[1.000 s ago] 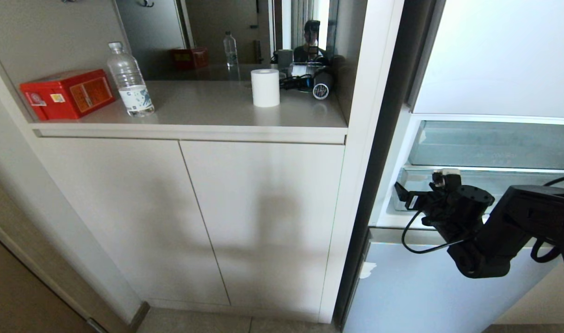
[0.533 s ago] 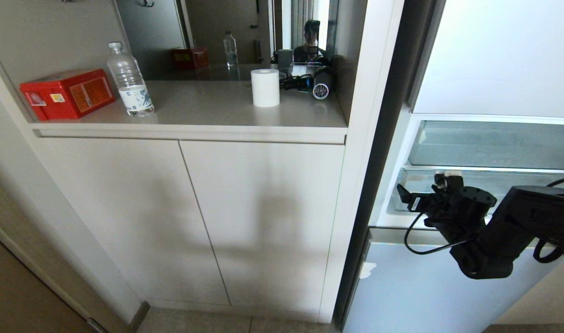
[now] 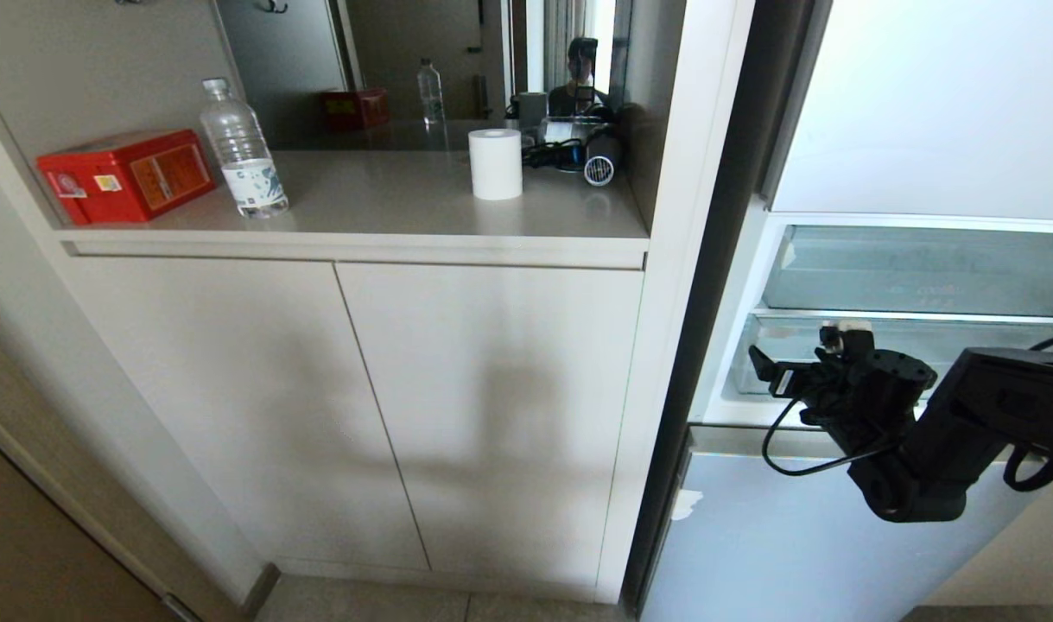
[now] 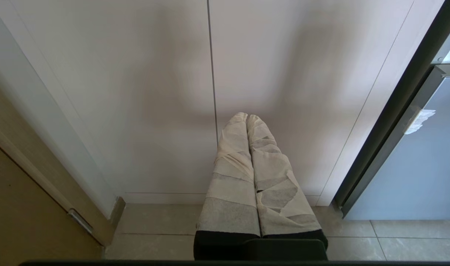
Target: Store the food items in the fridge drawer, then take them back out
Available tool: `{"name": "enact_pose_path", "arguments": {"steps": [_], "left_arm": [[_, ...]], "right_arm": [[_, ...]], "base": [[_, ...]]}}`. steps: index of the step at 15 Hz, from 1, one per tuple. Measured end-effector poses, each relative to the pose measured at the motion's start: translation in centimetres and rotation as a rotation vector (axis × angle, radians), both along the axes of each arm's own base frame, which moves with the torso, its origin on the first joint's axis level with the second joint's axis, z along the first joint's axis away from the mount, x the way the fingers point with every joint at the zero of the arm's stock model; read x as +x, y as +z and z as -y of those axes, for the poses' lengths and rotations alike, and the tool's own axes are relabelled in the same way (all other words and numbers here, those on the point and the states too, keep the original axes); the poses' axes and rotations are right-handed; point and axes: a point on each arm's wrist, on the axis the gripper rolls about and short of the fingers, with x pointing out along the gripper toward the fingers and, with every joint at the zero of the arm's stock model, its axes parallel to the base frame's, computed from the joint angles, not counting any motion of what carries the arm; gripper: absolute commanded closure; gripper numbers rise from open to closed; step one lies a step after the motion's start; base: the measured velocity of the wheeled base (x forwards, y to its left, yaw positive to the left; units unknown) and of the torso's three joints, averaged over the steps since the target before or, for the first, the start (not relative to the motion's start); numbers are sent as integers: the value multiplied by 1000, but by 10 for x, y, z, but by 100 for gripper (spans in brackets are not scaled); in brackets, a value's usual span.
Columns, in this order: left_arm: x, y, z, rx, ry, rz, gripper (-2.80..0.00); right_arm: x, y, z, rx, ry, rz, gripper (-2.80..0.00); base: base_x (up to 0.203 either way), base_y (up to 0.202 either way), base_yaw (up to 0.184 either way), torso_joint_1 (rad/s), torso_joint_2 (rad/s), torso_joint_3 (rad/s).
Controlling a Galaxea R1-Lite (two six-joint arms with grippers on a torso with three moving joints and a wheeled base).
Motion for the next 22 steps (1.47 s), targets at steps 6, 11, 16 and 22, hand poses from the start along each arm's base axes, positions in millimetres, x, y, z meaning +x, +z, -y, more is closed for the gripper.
{"name": "enact_pose_path", "arguments": {"steps": [6,11,16,22], "left_arm": [[0,0,0,0,0,0,0],[0,0,0,0,0,0,0],[0,0,0,0,0,0,0],[0,0,0,0,0,0,0]], "right_arm": [[-1,1,-5,0,12,4,-280],[-1,2,-20,0,47,4,-280],[1,2,-25,1,55,10,-280],[2,3,-30,-4,69,14,0]], "base": [[0,0,0,0,0,0],[0,0,0,0,0,0],[0,0,0,0,0,0],[0,0,0,0,0,0]]}}
